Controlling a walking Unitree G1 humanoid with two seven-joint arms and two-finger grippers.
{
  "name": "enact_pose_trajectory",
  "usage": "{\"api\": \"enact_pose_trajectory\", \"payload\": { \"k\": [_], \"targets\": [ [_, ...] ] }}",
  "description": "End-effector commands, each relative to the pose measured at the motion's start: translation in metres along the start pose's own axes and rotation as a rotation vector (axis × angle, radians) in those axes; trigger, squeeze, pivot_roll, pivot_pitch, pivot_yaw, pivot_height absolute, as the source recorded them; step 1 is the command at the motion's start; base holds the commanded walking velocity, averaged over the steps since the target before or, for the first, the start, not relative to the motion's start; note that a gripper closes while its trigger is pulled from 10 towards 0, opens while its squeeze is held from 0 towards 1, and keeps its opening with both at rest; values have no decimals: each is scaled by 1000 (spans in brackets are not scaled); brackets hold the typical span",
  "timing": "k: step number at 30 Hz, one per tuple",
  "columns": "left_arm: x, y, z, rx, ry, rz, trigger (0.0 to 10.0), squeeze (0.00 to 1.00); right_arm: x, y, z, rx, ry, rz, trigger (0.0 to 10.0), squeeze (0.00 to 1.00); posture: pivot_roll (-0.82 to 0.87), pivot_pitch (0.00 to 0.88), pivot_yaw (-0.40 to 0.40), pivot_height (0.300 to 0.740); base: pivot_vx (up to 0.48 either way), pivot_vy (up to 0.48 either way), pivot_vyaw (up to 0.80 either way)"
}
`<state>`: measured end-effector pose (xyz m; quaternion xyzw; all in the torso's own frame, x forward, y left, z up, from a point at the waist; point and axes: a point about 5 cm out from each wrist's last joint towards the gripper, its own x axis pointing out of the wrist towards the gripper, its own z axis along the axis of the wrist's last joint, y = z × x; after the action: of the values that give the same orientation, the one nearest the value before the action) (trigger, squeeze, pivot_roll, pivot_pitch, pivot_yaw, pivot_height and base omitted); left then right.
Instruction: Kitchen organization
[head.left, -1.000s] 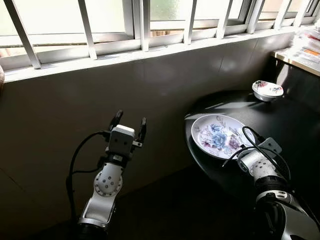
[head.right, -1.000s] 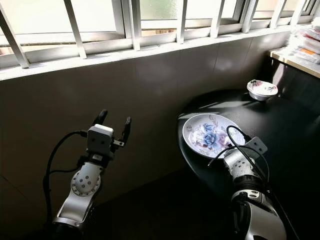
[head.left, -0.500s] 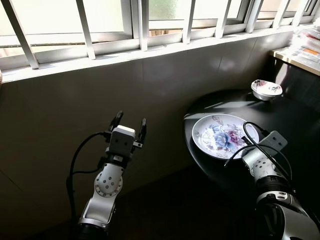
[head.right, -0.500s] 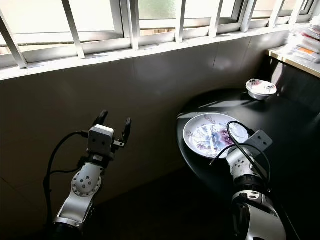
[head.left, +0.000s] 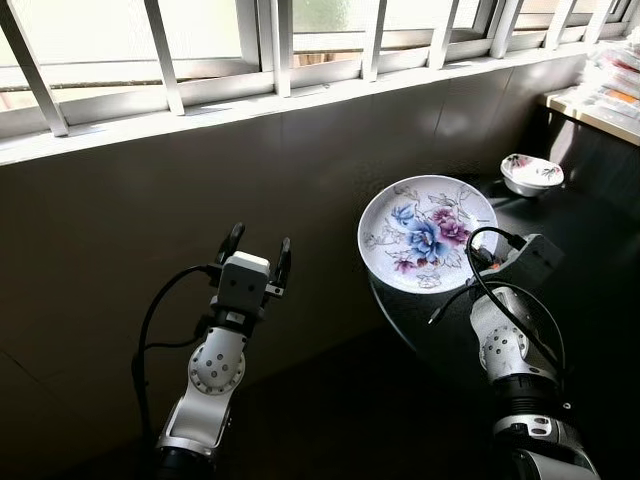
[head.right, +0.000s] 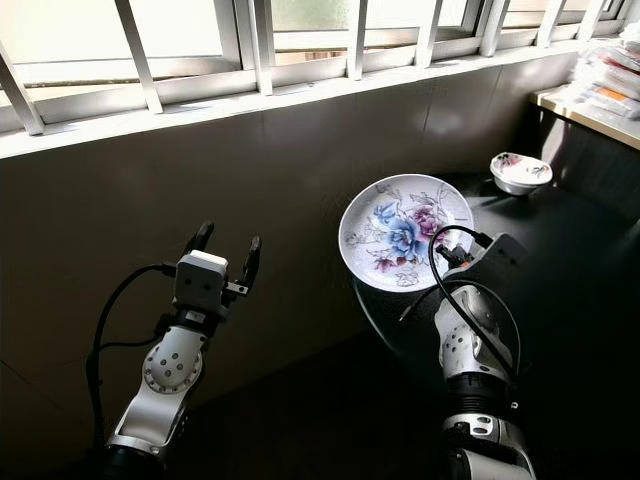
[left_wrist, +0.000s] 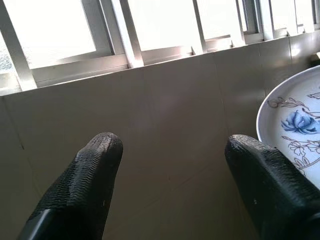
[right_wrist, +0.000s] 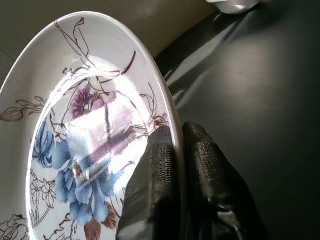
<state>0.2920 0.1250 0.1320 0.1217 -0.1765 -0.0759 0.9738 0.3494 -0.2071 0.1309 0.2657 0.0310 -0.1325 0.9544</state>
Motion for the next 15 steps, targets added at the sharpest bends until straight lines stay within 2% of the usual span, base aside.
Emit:
{"api": "enact_pose_trajectory", "payload": {
  "k": [1, 2, 3, 5, 7, 11, 13, 15],
  "targets": [
    [-2, 0, -4, 5, 14, 0, 10000, 0, -7, 23, 6, -111, -60, 180, 0, 0, 22, 0, -33, 740, 0, 0, 800],
    [-2, 0, -4, 5, 14, 0, 10000, 0, -7, 23, 6, -111, -60, 180, 0, 0, 22, 0, -33, 740, 0, 0, 800],
    [-3, 1, -6, 11, 27, 3, 10000, 0, -13, 32, 3, -186, -70, 263, 0, 0, 22, 0, -33, 740, 0, 0, 800],
    [-3, 1, -6, 16, 34, 4, 10000, 0, -14, 33, 2, -203, -72, 284, 0, 0, 24, 0, -33, 740, 0, 0, 800],
    [-4, 3, -10, 22, 61, 9, 10000, 0, -24, 42, -7, -303, -78, 392, 0, 0, 25, 0, -34, 740, 0, 0, 800],
    [-5, 4, -10, 15, 58, 11, 10000, 0, -31, 48, -13, -335, -66, 470, 0, 0, 28, 0, -34, 740, 0, 0, 800],
    [-6, 5, -10, 16, 62, 14, 10000, 0, -39, 51, -23, -400, -49, 539, 0, 0, 28, 0, -33, 740, 0, 0, 800],
    [-6, 6, -11, 18, 64, 15, 10000, 0, -41, 51, -25, -426, -48, 550, 0, 0, 32, 0, -33, 740, 0, 0, 800]
  ]
}}
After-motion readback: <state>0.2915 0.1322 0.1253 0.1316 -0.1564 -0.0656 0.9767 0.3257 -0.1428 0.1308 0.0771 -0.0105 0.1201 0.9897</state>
